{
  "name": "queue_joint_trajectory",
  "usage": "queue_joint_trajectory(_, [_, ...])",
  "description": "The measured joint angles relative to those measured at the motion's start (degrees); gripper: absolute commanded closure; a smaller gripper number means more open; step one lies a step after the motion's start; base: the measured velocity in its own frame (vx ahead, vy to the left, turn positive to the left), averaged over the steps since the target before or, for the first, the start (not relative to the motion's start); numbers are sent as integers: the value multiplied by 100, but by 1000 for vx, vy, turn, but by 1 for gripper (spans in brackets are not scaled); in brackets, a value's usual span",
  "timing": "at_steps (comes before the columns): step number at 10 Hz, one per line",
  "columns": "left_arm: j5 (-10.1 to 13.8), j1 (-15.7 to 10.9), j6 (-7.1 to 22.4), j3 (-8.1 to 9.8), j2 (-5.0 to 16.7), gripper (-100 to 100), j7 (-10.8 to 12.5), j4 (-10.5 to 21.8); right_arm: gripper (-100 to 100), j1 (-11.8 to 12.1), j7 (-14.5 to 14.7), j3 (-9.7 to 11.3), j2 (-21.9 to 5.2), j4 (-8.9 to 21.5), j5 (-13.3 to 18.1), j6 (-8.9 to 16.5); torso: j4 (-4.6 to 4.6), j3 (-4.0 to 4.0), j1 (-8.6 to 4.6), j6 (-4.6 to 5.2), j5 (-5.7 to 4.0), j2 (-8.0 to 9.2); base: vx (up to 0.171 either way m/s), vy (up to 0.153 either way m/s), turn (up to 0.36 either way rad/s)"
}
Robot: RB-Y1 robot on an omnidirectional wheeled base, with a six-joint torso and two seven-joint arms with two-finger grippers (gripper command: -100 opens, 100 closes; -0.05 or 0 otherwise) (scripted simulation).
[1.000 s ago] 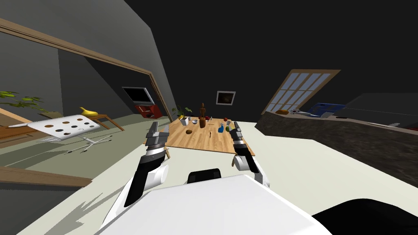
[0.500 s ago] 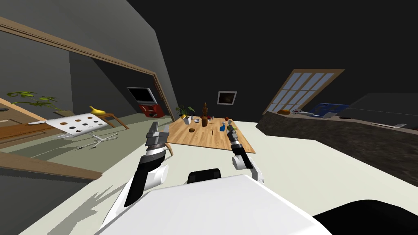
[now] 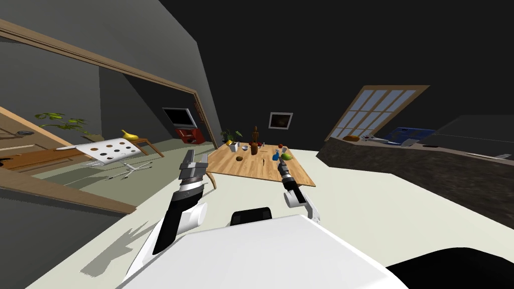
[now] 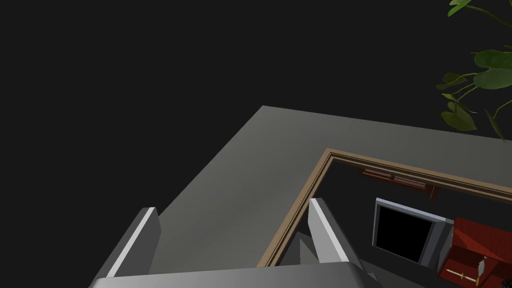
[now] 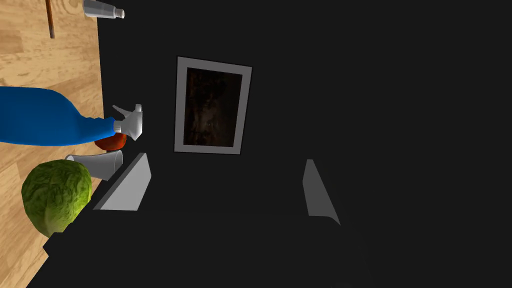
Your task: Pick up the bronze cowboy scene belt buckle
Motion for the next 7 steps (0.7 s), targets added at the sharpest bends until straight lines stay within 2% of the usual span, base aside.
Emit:
queue_joint_trajectory(2, [0, 0, 0, 0, 0, 0, 0, 0, -100, -135, 121, 49, 24, 283, 66, 144, 0, -1, -3, 0, 0, -3, -40, 56, 43])
queue_joint_trajectory(7, [0, 0, 0, 0, 0, 0, 0, 0, -100, -430, 351, 112, -114, 1026, 173, 466, -1, -3, 1, -1, 0, -6, -36, 63, 39])
